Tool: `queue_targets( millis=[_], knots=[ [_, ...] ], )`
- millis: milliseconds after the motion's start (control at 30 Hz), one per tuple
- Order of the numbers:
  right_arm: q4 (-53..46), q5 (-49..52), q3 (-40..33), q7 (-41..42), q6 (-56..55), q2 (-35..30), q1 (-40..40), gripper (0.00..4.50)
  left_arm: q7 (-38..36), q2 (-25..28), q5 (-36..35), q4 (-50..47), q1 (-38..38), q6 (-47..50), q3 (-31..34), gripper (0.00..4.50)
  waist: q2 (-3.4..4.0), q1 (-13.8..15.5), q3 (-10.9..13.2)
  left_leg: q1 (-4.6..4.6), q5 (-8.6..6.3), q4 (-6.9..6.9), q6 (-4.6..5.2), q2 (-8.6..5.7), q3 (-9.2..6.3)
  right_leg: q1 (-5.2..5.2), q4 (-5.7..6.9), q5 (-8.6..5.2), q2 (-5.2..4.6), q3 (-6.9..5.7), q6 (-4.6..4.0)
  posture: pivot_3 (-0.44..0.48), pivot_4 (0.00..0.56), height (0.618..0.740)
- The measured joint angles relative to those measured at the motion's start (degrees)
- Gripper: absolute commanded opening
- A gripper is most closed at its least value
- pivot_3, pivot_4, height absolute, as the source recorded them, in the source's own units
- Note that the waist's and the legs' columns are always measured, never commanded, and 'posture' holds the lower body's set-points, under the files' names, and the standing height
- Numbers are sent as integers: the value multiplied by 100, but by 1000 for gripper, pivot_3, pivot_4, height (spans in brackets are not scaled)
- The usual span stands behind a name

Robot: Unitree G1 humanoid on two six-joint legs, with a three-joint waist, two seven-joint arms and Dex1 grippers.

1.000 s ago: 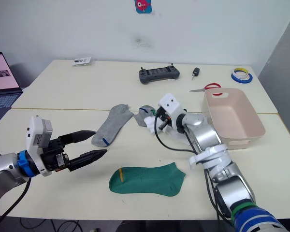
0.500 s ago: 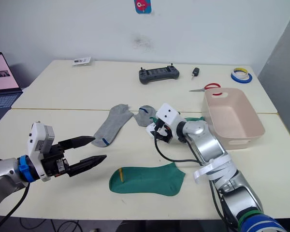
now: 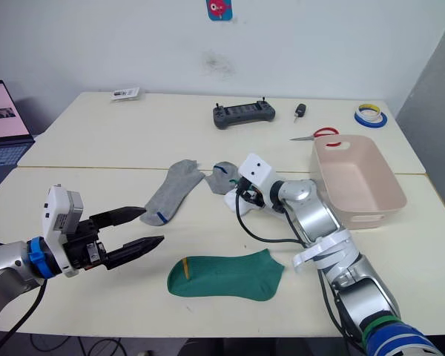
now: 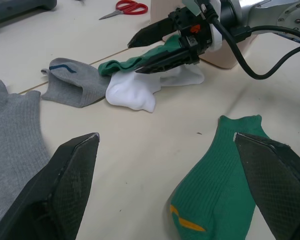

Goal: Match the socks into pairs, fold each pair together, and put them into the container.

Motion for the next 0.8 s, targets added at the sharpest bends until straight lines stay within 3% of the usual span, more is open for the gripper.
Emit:
queue_targets(
  millis=[100,167,433,800],
  knots=[
    [1,-39,7,62,-22,0,-20,438,14,-21,0,-14,-24,0,0,4500,0,0,0,0,0,0,0,0,0,0,0,0,0,-1,0,0,150,737],
    [1,-44,7,74,-24,1,-26,27,32,-36,0,-14,-24,0,0,4500,0,0,0,0,0,0,0,0,0,0,0,0,0,0,0,0,150,737],
    [1,131,-136,184,57,20,-134,27,73,-44,0,-14,-26,0,0,4500,1,-1,1,0,0,0,0,0,1,-1,1,0,0,-1,0,0,150,737],
    [364,538,-1066,64,-200,-160,-792,27,104,-81,-9,1,-132,0,0,4500,6,-2,7,0,0,0,0,-1,4,-1,1,0,0,-1,0,0,150,737]
  ],
)
